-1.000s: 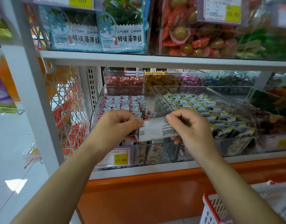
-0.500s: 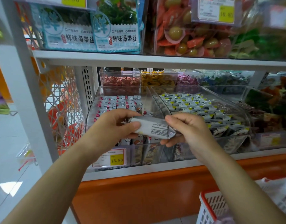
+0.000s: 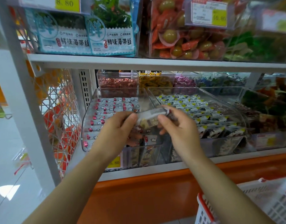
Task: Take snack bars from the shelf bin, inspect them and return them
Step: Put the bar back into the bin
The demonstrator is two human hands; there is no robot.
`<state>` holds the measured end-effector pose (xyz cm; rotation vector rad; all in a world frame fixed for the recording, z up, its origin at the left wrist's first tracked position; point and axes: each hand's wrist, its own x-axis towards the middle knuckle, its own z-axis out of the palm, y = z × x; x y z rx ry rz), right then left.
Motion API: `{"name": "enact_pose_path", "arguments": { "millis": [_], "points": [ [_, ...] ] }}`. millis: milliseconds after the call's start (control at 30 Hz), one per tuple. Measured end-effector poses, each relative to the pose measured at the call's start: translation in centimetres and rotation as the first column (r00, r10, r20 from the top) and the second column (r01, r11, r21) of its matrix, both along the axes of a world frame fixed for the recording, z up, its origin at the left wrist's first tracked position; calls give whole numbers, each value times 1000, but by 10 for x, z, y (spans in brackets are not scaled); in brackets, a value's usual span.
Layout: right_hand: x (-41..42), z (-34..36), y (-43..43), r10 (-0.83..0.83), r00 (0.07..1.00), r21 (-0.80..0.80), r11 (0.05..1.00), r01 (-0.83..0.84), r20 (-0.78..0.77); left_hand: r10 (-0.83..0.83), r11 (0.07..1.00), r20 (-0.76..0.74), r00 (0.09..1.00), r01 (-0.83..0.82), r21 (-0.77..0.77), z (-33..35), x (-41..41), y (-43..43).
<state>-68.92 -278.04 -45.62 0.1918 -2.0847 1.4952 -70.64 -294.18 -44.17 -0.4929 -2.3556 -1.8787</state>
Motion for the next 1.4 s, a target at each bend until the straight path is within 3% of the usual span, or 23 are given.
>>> {"name": "enact_pose_path", "arguments": {
  "millis": [100,200,300,400,500,567,667,733,833,900,933,1000,1167,1267,1400],
  "points": [
    [-6,5,14,-112,994,-254,961,106,-9,161,957,-218,963,-206,-206,1,-15,0],
    [-14,2,23,-191,981,-324,927,189,26,119,887,-342,932,-255,-386,3,-40,5],
    [-21,4,26,-210,976,-375,902,215,54,-63,768,-289,955,-139,-626,2,-71,22],
    [-28,5,26,-219,975,-376,900,220,46,-216,545,-189,958,-42,-837,1,-91,41],
    [-36,10,25,-237,972,-310,924,225,0,-225,379,-106,969,-14,-925,-2,-97,49],
    [-46,16,23,-255,965,-176,954,243,-52,-222,317,-91,971,-16,-948,-8,-97,44],
    [-71,28,16,-215,969,177,956,235,-121,-213,342,-146,966,-66,-937,-15,-92,31],
    [-92,34,8,-173,978,451,869,206,-115,-197,382,-168,966,-82,-921,-17,-86,25],
    [-118,38,-6,-123,990,783,608,133,-72,-187,426,-180,966,-85,-901,-16,-79,19],
    [-129,39,-14,-126,992,922,382,66,-18,-191,461,-198,961,-90,-883,-17,-75,15],
    [-133,40,-16,-137,990,956,291,33,8,-187,486,-208,960,-94,-869,-17,-73,13],
    [-141,38,-18,-150,984,971,233,-57,94,-171,532,-228,958,-105,-840,-18,-70,9],
    [-151,38,-17,-93,946,912,309,-270,311,-108,595,-235,966,-127,-794,-16,-63,-4],
    [-155,42,-18,-70,920,863,381,-332,385,-91,558,-235,968,-146,-817,-16,-62,-9],
    [-157,40,-23,-134,899,886,281,-369,417,-72,555,-225,972,-149,-819,-18,-62,-11]
  ]
}}
